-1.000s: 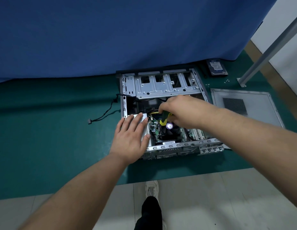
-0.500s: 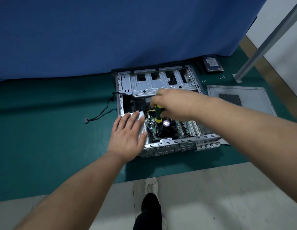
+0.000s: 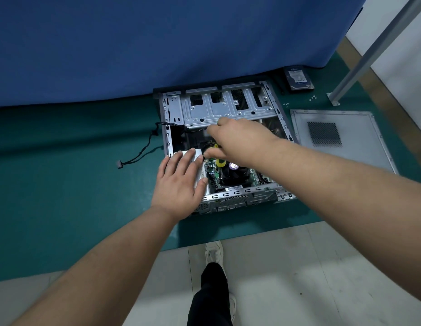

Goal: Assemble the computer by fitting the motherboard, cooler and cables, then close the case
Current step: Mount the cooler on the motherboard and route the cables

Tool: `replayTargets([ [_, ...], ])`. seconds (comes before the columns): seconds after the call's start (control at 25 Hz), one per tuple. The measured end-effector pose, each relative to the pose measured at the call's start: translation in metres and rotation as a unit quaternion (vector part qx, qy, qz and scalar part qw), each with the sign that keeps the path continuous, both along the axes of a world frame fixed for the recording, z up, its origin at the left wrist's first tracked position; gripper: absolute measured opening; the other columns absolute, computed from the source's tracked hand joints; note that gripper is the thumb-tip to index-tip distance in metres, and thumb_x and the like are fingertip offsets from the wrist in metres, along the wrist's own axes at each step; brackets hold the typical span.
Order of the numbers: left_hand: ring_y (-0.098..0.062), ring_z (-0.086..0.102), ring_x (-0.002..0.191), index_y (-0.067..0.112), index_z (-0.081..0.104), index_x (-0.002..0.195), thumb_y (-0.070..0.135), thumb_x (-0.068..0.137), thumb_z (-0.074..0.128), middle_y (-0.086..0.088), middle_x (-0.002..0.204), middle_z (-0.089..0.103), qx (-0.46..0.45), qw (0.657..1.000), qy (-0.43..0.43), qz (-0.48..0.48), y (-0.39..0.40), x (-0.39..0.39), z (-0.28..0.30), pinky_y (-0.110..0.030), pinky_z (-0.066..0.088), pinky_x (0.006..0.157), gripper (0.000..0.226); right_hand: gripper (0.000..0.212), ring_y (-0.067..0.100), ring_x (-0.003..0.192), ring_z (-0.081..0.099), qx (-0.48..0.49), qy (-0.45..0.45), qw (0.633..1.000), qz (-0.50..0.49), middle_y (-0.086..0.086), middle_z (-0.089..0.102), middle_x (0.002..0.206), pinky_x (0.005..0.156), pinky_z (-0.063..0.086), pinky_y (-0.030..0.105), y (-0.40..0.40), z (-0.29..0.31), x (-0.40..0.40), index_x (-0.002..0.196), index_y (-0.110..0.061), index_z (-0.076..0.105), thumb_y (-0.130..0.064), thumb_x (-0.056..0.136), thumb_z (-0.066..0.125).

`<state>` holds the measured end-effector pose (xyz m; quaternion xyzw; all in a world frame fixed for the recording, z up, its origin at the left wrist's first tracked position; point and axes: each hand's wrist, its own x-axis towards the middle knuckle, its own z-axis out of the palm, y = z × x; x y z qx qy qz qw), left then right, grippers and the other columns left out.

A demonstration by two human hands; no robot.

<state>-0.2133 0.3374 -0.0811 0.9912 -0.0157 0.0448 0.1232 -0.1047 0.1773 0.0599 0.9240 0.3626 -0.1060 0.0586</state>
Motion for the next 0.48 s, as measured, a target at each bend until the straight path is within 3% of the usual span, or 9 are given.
replayTargets([
  [0.08, -0.027, 0.024, 0.152, 0.023, 0.045, 0.153, 0.053, 0.101, 0.028, 0.0, 0.164, 0.035, -0.002, 1.0, 0.001, 0.001, 0.001, 0.0, 0.001, -0.048, 0.009, 0.127, 0.062, 0.042, 0.03, 0.109, 0.061, -0.005, 0.067, 0.997, 0.043, 0.003, 0.056, 0.124, 0.08, 0.049, 0.036, -0.005, 0.013, 0.006, 0.135, -0.029, 0.057, -0.038, 0.096, 0.066],
  [0.24, -0.027, 0.023, 0.153, 0.023, 0.045, 0.153, 0.054, 0.101, 0.027, 0.0, 0.165, 0.034, -0.004, 1.0, 0.006, -0.001, 0.0, 0.0, 0.002, -0.048, 0.009, 0.127, 0.063, 0.038, 0.032, 0.105, 0.062, -0.019, 0.021, 0.999, 0.023, 0.007, 0.064, 0.113, 0.083, 0.056, 0.041, -0.007, 0.011, -0.002, 0.129, -0.023, 0.061, -0.017, 0.092, 0.061],
  [0.36, -0.028, 0.023, 0.153, 0.023, 0.044, 0.154, 0.054, 0.101, 0.027, -0.001, 0.165, 0.033, -0.006, 1.0, 0.007, -0.001, -0.001, -0.001, 0.003, -0.049, 0.009, 0.127, 0.063, 0.022, 0.034, 0.102, 0.062, 0.009, -0.002, 1.0, -0.006, 0.008, 0.059, 0.097, 0.07, 0.043, 0.034, 0.001, 0.007, -0.007, 0.116, -0.015, 0.063, -0.024, 0.096, 0.06],
  [0.48, -0.028, 0.022, 0.153, 0.023, 0.043, 0.154, 0.054, 0.101, 0.026, -0.001, 0.166, 0.032, -0.003, 1.0, 0.013, -0.002, -0.001, 0.0, 0.004, -0.049, 0.008, 0.127, 0.064, 0.031, 0.032, 0.091, 0.057, -0.001, -0.022, 0.998, -0.056, 0.005, 0.054, 0.084, 0.067, 0.037, 0.035, 0.0, 0.006, -0.005, 0.093, -0.015, 0.061, -0.043, 0.102, 0.053],
])
